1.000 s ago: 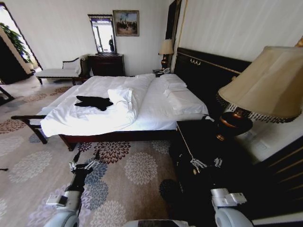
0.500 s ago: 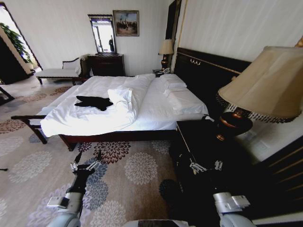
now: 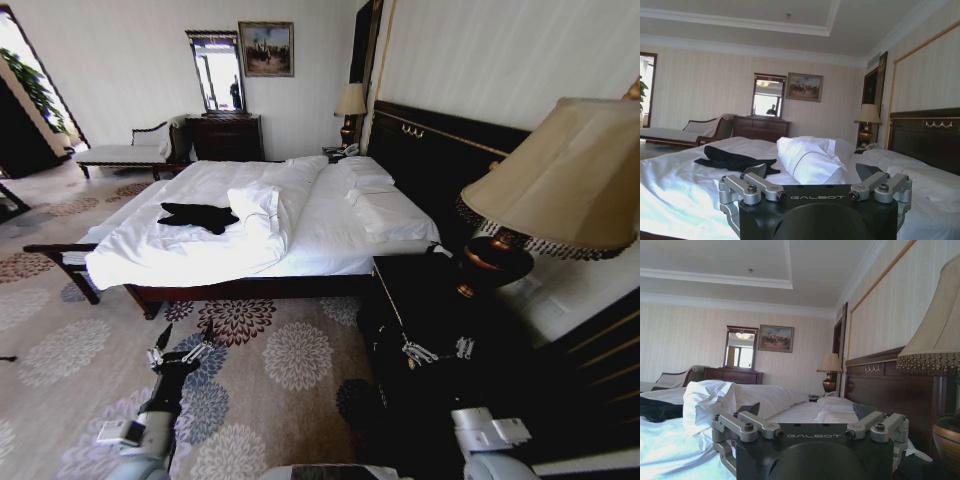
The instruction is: Fold the clothes on the bed.
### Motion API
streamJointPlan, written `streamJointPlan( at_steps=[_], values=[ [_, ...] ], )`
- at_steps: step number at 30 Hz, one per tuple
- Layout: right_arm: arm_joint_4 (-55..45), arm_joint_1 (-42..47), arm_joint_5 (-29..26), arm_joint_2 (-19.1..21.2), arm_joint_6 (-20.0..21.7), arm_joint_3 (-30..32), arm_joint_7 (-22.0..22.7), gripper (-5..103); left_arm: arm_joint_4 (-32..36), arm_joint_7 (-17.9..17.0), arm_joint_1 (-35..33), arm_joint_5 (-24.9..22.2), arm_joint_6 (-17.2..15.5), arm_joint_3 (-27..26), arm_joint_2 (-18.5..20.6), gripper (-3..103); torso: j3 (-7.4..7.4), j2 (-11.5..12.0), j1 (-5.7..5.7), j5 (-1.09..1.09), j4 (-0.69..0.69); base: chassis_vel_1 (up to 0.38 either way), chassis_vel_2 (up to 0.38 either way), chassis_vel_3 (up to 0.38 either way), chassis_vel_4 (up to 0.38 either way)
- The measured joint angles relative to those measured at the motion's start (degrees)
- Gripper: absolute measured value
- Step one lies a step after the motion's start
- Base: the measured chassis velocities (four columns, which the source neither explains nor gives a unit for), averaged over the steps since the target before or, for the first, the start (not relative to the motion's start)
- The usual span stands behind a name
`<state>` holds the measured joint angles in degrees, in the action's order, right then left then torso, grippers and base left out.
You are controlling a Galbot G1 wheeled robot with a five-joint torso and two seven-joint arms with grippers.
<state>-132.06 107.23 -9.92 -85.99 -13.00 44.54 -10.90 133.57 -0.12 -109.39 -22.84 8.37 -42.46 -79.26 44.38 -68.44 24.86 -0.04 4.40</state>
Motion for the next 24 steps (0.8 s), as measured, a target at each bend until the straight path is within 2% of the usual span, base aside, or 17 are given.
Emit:
streamJointPlan(
  at_steps=[24],
  values=[
    [0.98,-0.04,1.12,-1.83,-1.98,-0.49,-0.43,100,-0.59,0.65,0.16,-0.04,0.63,-0.63,2.06,100,0.0,0.0,0.0,0.0,0.01,-0.004,0.005,0.004,-0.004]
  ],
)
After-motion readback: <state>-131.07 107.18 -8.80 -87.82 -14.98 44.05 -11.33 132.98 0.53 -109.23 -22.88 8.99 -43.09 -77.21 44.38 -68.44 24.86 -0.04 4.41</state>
